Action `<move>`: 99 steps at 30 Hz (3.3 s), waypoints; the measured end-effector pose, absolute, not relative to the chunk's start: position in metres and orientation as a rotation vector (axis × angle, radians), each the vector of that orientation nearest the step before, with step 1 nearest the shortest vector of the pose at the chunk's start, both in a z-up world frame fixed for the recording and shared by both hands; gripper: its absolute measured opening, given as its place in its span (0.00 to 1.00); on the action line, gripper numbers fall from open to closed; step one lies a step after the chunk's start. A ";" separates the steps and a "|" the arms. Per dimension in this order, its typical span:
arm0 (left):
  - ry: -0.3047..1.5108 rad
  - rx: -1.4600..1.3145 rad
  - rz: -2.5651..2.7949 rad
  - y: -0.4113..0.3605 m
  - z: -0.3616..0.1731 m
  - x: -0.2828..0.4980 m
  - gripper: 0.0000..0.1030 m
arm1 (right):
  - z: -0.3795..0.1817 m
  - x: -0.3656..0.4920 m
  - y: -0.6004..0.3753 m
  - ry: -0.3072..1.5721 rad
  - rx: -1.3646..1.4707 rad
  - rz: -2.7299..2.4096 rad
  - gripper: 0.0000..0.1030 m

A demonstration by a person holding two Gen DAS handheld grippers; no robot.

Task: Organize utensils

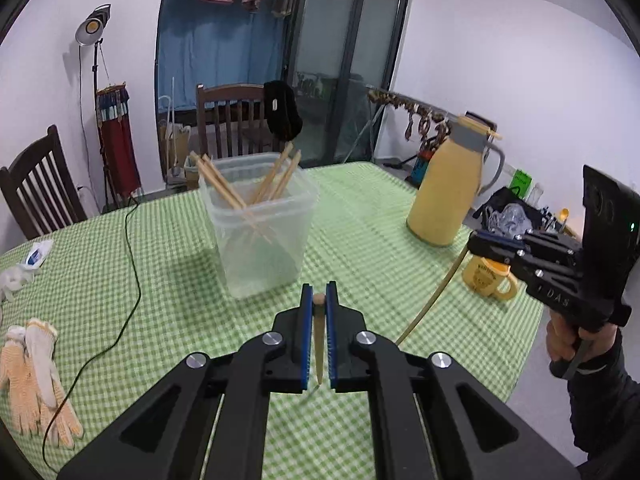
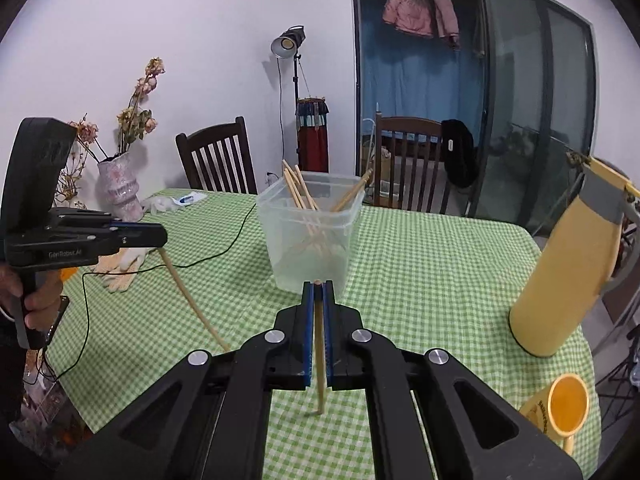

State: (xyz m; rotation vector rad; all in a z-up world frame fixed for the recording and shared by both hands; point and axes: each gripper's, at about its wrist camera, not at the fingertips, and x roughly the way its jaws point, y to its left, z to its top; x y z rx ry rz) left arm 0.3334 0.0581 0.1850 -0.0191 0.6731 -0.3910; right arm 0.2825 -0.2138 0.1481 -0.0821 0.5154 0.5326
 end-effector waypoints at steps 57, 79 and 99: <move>0.686 -0.481 -0.355 0.165 0.192 0.526 0.33 | 0.164 0.496 -0.159 0.657 0.224 0.423 0.55; 0.511 -0.170 -0.180 0.150 0.241 0.358 0.83 | 0.199 0.371 -0.222 0.483 -0.150 0.262 0.84; 0.323 -0.069 -0.109 0.093 0.223 0.248 0.93 | 0.176 0.268 -0.231 0.336 -0.140 0.253 0.84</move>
